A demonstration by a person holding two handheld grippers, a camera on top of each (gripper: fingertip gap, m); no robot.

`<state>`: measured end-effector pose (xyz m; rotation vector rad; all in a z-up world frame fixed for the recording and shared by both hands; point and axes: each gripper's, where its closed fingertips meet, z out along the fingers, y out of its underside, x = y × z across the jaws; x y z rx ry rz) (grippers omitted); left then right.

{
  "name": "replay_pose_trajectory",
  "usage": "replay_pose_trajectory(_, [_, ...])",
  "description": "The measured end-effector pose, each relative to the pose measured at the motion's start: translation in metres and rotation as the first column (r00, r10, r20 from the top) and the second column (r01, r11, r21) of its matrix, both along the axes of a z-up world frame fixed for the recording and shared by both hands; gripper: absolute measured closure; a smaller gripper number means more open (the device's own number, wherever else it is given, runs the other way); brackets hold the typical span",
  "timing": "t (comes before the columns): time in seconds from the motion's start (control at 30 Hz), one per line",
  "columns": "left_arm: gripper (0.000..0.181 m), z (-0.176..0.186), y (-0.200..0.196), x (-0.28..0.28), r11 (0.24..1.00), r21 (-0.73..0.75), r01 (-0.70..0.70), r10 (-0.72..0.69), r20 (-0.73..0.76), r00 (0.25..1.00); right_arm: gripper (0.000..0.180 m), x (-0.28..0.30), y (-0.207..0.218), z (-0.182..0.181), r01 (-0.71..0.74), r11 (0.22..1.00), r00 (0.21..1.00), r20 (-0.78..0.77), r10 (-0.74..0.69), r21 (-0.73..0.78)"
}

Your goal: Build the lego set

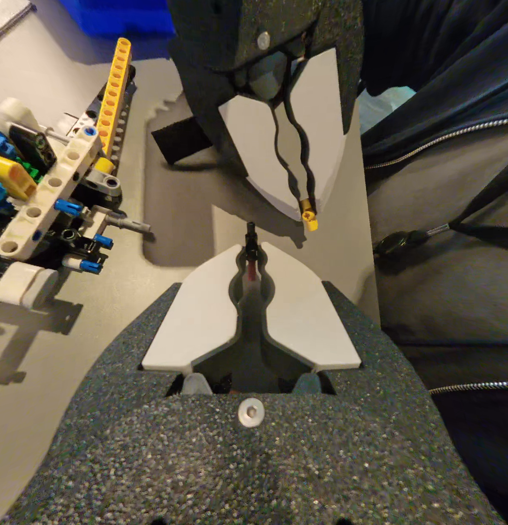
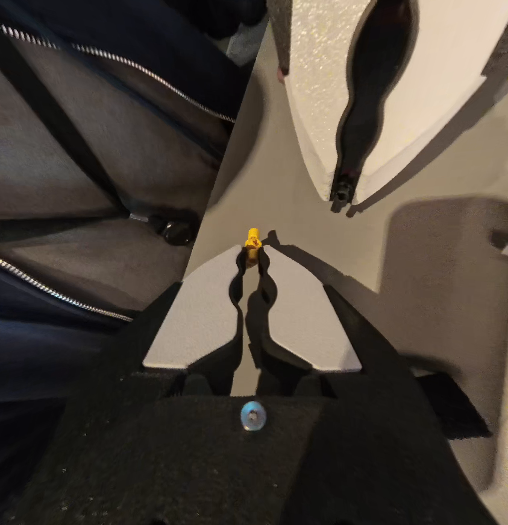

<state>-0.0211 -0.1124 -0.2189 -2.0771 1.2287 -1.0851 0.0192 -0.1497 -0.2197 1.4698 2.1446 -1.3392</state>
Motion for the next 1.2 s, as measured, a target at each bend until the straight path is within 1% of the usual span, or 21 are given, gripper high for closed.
replay_pose_trajectory(0.1, [0.173, 0.000, -0.001, -0.001, 1.000, 0.008, 0.003, -0.003, 0.001, 1.000, 0.172, -0.002, 0.001, -0.003, -0.017, 0.997, 1.000, -0.003, 0.017, 0.071])
replay_pose_trajectory(0.23, [0.174, 0.001, -0.003, -0.002, 1.000, 0.020, 0.004, -0.004, 0.012, 1.000, 0.171, -0.009, 0.011, -0.008, 0.036, 0.981, 0.999, -0.028, -0.032, 0.189])
replay_pose_trajectory(0.43, [0.174, 0.002, -0.002, -0.002, 1.000, 0.023, 0.000, 0.000, 0.026, 1.000, 0.166, -0.015, 0.021, -0.009, 0.149, 0.959, 0.988, -0.081, -0.133, 0.239])
replay_pose_trajectory(0.53, [0.174, 0.002, -0.001, -0.002, 1.000, 0.021, -0.008, 0.007, 0.027, 1.000, 0.159, -0.016, 0.032, -0.008, 0.230, 0.932, 0.972, -0.106, -0.208, 0.278])
replay_pose_trajectory(0.63, [0.174, 0.004, 0.001, -0.003, 0.999, 0.017, -0.027, 0.027, 0.040, 0.999, 0.158, -0.010, 0.039, 0.000, 0.338, 0.893, 0.941, -0.142, -0.309, 0.298])
replay_pose_trajectory(0.73, [0.174, 0.005, 0.003, -0.004, 0.999, 0.009, -0.042, 0.042, 0.048, 0.998, 0.158, -0.001, 0.041, 0.009, 0.463, 0.829, 0.886, -0.193, -0.422, 0.313])
replay_pose_trajectory(0.83, [0.174, 0.004, 0.005, -0.004, 0.999, -0.002, -0.053, 0.053, 0.046, 0.998, 0.160, 0.003, 0.033, 0.016, 0.582, 0.773, 0.812, -0.243, -0.531, 0.254])
replay_pose_trajectory(0.9, [0.174, 0.003, 0.005, -0.004, 0.998, -0.009, -0.057, 0.057, 0.042, 0.998, 0.161, 0.002, 0.025, 0.017, 0.626, 0.746, 0.777, -0.266, -0.571, 0.227])
replay_pose_trajectory(0.97, [0.174, 0.003, 0.004, -0.003, 0.998, -0.020, -0.055, 0.056, 0.037, 0.998, 0.161, 0.000, 0.021, 0.012, 0.647, 0.722, 0.761, -0.271, -0.590, 0.245])
replay_pose_trajectory(1.03, [0.174, 0.002, 0.003, -0.003, 0.998, -0.019, -0.052, 0.053, 0.031, 0.998, 0.163, -0.003, 0.016, 0.009, 0.648, 0.717, 0.760, -0.270, -0.591, 0.256])
replay_pose_trajectory(1.2, [0.174, 0.003, 0.000, -0.003, 0.998, -0.020, -0.054, 0.054, 0.040, 0.998, 0.166, -0.006, 0.012, -0.003, 0.601, 0.735, 0.799, -0.234, -0.553, 0.314])
